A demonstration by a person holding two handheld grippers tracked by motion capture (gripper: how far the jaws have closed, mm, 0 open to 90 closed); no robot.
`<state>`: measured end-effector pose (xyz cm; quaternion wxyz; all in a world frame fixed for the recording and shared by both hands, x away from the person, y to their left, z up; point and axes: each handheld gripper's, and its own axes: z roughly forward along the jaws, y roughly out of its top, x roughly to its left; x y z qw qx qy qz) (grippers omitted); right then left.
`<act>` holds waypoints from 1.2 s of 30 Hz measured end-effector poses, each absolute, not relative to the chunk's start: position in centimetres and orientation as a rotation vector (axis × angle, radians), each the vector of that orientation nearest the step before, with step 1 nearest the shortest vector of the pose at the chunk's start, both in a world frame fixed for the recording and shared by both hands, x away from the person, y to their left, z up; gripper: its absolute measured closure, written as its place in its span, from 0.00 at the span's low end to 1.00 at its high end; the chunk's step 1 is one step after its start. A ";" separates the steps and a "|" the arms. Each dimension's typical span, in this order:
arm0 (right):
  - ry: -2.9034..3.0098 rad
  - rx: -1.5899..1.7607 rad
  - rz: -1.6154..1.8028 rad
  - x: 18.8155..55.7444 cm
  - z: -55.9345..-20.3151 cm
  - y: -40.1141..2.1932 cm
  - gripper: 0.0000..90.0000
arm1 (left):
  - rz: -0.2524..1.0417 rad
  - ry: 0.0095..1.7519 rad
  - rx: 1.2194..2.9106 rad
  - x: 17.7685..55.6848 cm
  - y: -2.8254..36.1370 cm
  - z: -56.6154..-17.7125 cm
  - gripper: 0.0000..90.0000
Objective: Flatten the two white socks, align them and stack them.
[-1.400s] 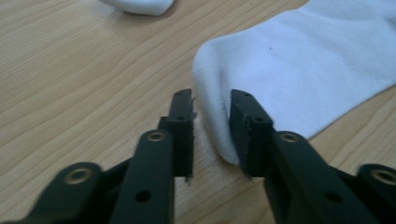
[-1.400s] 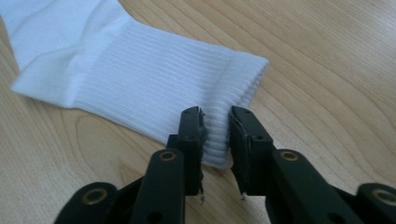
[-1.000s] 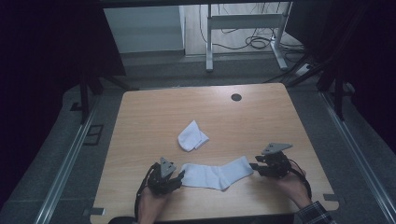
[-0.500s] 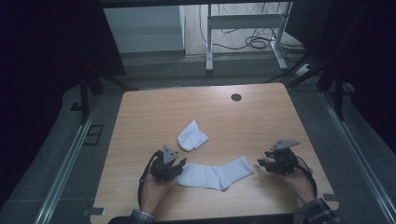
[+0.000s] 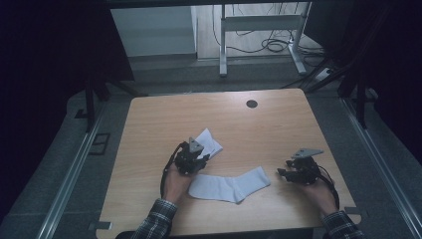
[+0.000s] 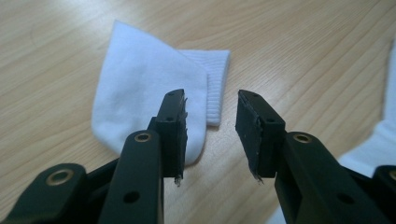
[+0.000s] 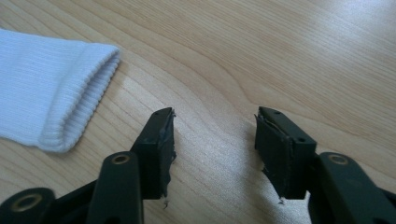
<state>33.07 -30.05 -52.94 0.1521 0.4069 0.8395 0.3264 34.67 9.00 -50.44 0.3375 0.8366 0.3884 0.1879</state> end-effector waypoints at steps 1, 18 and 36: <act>2.407 1.168 0.938 33.1 -53.0 -30.0 0.50 | 0.488 1.014 2.188 34.9 8.9 -50.6 0.70; 2.393 1.144 0.969 33.0 -53.4 -29.7 0.40 | 0.470 1.082 2.213 36.2 9.5 -52.9 0.95; 2.396 1.135 0.970 33.0 -53.4 -29.7 0.39 | 0.490 1.187 1.909 37.3 14.5 -45.4 0.96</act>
